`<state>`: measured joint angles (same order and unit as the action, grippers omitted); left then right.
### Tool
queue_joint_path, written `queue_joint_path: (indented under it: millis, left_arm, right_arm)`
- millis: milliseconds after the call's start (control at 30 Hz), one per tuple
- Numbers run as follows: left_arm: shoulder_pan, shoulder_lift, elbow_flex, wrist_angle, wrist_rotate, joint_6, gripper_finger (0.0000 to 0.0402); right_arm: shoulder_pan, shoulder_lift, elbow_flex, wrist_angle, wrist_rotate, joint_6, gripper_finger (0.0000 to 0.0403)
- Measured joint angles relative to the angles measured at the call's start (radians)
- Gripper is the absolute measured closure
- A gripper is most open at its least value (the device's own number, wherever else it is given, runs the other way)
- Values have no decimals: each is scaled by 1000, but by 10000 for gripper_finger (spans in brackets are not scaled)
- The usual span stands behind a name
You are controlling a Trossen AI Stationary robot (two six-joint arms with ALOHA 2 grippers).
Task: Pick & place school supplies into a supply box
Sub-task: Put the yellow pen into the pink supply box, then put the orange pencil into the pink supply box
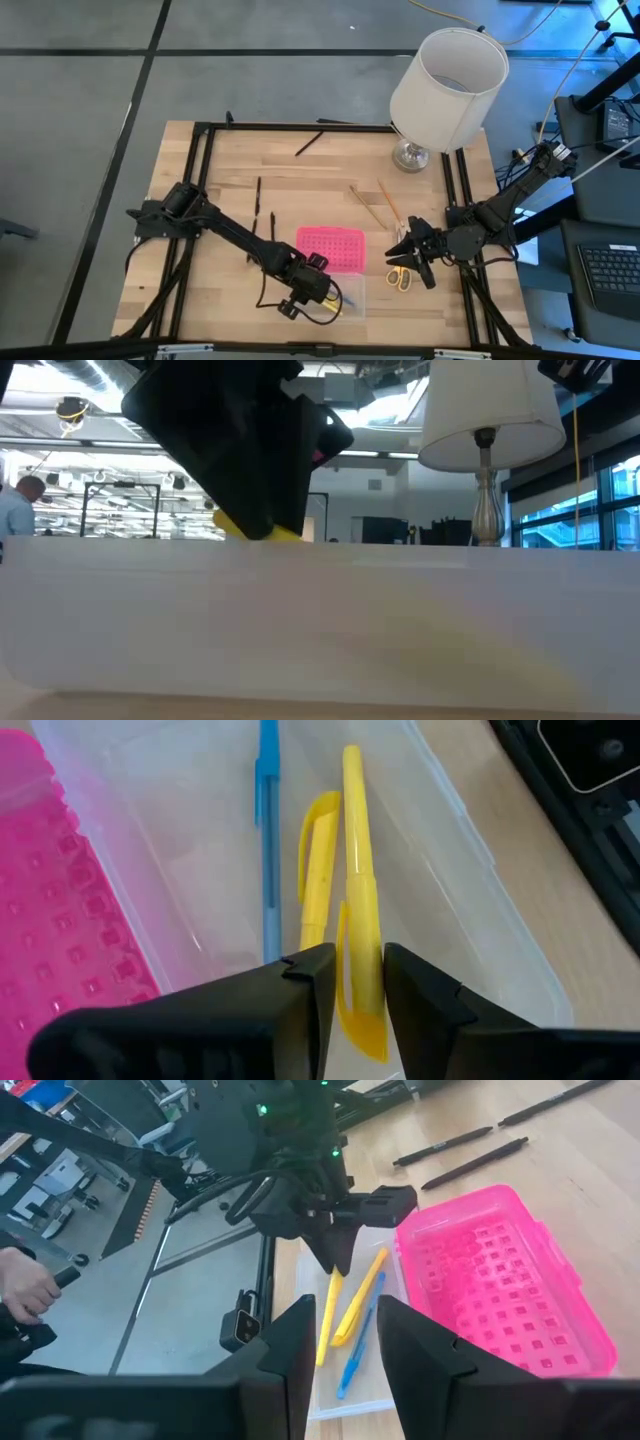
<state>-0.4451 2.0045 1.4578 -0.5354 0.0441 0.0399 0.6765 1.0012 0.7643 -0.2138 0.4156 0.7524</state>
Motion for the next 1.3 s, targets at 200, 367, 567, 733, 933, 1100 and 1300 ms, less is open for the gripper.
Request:
queue_joint_path:
  millis: [200,367,567,733,933,1100,1300]
  left_arm:
    - [-10,0,0,0,-1,0,319]
    - [-13,0,0,0,-1,-25,312]
    - [-11,0,0,0,-2,-35,298]
    - [-11,-1,0,0,-1,-103,280]
    - [6,-52,0,-11,52,-208,266]
    - [31,-136,0,16,37,-273,265]
    - [57,-222,0,44,32,-249,265]
  right_arm:
    - [0,0,0,0,0,-1,288]
    - [0,0,0,0,-1,-1,288]
    - [0,0,0,0,-4,1,288]
    - [0,0,0,-8,-27,28,288]
    - [-27,-1,0,-123,-25,152,288]
    - [-89,-1,0,-280,49,267,288]
    - [-200,7,0,-640,32,399,288]
